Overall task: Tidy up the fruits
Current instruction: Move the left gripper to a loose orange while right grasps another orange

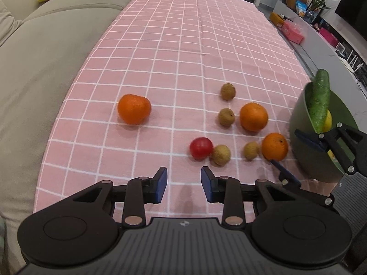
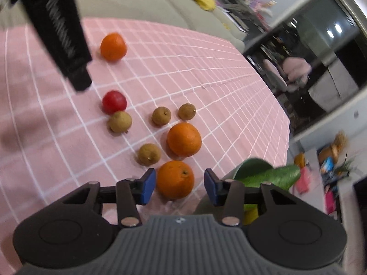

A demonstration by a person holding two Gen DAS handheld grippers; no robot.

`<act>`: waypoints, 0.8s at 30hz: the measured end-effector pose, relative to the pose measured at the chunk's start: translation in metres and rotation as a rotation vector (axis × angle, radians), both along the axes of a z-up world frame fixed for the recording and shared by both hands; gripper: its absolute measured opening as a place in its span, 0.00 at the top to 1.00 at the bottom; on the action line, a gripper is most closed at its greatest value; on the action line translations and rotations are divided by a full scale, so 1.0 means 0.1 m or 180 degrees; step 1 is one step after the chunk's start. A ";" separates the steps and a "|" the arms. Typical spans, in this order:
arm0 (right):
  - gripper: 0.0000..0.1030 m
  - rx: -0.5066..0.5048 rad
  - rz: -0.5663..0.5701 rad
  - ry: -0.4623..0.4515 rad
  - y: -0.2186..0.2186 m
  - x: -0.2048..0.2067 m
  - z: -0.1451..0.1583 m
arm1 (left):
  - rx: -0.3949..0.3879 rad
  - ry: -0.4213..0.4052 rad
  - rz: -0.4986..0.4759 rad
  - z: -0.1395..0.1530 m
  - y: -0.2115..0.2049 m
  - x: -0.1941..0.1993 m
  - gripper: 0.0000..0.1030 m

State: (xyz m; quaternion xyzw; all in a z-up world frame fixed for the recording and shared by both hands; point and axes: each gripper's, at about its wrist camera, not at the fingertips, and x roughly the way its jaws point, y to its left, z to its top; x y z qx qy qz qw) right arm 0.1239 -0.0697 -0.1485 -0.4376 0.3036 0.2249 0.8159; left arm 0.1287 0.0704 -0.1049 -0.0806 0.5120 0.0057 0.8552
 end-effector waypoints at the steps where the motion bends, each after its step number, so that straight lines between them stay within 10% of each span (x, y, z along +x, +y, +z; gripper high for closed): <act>1: 0.58 -0.0102 0.0077 0.0020 0.01 0.01 -0.01 | -0.0010 -0.0003 -0.0008 0.00 0.03 0.03 0.61; 14: 0.59 -0.0942 0.0731 0.0337 0.08 0.15 -0.20 | 0.0131 -0.0268 0.0103 -0.03 0.33 0.25 0.51; 24: 0.64 -0.0823 0.0749 0.0421 0.07 0.24 -0.13 | 0.0027 -0.0413 0.0506 -0.14 0.59 0.41 0.28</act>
